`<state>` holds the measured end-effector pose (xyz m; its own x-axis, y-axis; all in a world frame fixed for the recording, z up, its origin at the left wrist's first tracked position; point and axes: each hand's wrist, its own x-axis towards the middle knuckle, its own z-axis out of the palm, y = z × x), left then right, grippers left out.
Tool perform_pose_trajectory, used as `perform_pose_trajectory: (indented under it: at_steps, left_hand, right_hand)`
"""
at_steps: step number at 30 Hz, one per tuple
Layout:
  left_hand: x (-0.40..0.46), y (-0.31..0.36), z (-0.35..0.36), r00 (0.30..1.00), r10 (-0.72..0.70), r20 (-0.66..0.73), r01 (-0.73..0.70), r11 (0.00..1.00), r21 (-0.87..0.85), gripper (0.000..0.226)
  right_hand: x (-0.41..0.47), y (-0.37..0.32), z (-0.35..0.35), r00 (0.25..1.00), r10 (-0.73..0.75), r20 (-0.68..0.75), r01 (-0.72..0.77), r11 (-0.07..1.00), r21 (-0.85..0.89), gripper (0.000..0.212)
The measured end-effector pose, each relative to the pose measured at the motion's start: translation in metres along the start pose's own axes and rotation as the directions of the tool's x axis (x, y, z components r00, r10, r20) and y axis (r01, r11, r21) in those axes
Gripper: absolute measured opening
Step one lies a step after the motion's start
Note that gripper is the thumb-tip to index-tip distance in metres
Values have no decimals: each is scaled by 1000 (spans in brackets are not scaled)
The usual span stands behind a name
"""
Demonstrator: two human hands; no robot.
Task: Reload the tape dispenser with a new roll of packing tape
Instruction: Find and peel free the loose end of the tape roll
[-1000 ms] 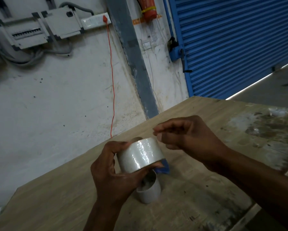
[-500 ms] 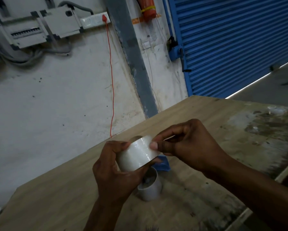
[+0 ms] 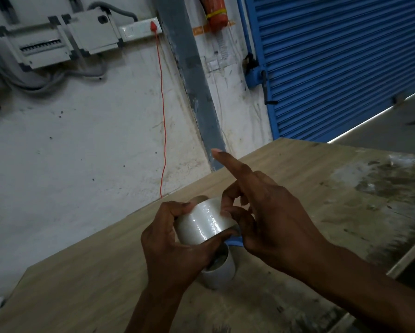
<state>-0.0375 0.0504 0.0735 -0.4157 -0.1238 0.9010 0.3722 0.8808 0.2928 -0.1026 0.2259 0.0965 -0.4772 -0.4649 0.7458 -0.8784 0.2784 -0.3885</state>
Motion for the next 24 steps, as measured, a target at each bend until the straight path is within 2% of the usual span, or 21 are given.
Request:
perform_pose_trajectory:
  at_steps: [3,7,13,15,18,20,24]
  left_hand:
    - [-2,-1,1,1000,20,15,-21,1000,23,79]
    - [-3,-4,1,1000,9,28,-10,999,38,78]
    - [-7,-6,5,998,-11,57,7,998,61,68]
    - [-5,-6,4,999,-31,37,29,998,56,69]
    - [-1,-5,3,998,-57,0,56,998,32,73]
    - [1,-3,3,998,-69,8,69,997,24,74]
    - [0,-5,2,995,-79,64,79,997,4,75]
  right_hand:
    - [-1,-1,2,999,30,39,-28,998,-47,137]
    - [0,-2,3,995,37,90,-36,999,-9,120]
    - [3,13,7,998,26,53,-33,991,132,99]
    - [3,21,4,998,57,18,-60,973,225,77]
    - [-3,29,-5,985,168,-38,-139,903,407,31]
    - [-7,31,-7,983,182,-3,-160,871,464,20]
    - [-10,33,-4,985,153,79,-172,874,454,8]
